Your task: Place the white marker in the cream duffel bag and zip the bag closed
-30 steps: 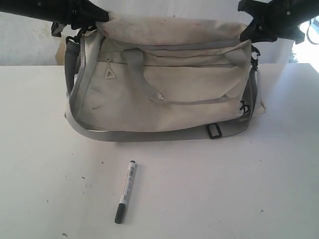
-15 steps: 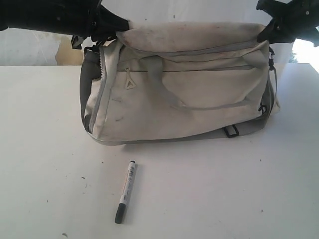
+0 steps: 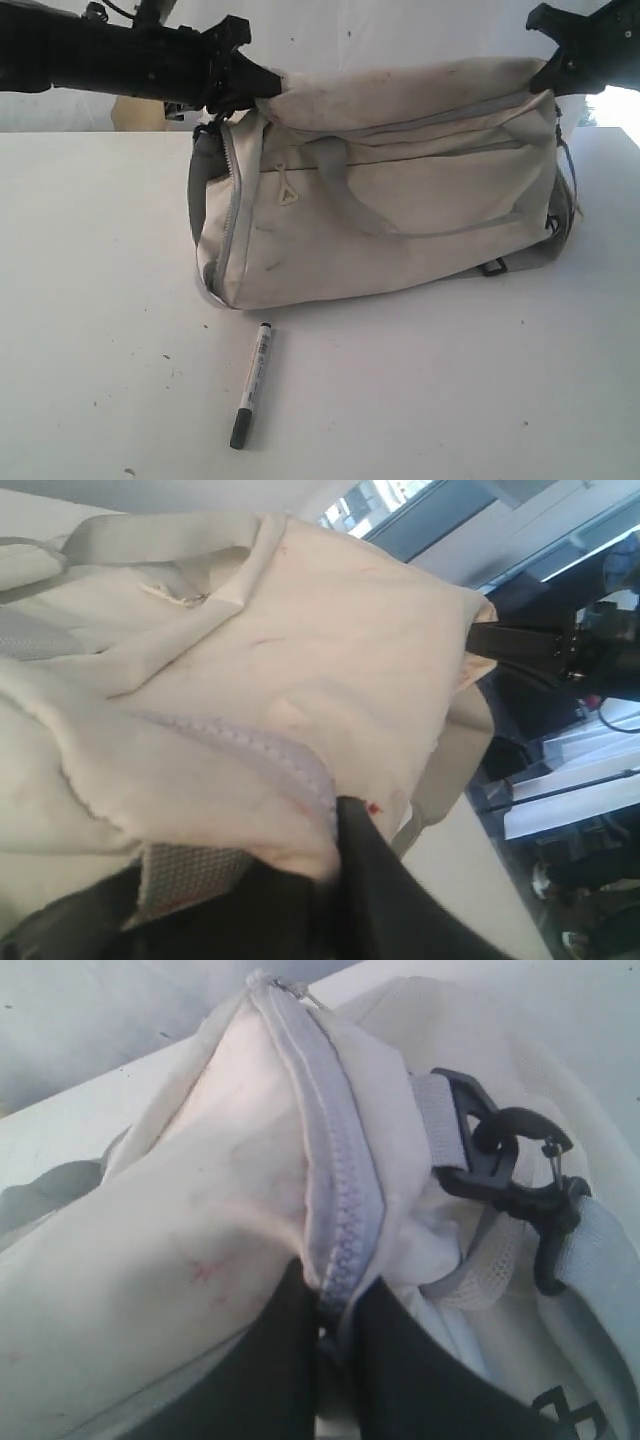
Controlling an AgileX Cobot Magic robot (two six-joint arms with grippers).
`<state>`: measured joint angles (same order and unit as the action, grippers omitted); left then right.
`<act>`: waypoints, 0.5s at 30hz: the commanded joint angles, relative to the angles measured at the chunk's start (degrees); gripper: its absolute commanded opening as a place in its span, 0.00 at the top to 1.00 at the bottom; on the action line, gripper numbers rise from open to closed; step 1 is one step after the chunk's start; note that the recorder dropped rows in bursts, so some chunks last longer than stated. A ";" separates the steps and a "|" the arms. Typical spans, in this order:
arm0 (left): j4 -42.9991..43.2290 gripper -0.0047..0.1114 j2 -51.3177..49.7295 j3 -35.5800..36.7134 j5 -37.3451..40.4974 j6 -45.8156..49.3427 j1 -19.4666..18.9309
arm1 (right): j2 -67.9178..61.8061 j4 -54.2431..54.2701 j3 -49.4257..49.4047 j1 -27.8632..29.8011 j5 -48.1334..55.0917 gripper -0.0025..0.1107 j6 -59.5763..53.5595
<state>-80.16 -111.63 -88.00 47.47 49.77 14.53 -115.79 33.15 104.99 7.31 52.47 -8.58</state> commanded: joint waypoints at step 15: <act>24.38 0.40 0.93 5.50 -7.89 -5.20 -0.09 | -3.49 0.35 0.55 -2.29 7.72 0.55 -8.68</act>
<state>-56.28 -111.63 -82.67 40.12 45.11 14.80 -120.05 33.58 105.09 5.08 59.32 -17.61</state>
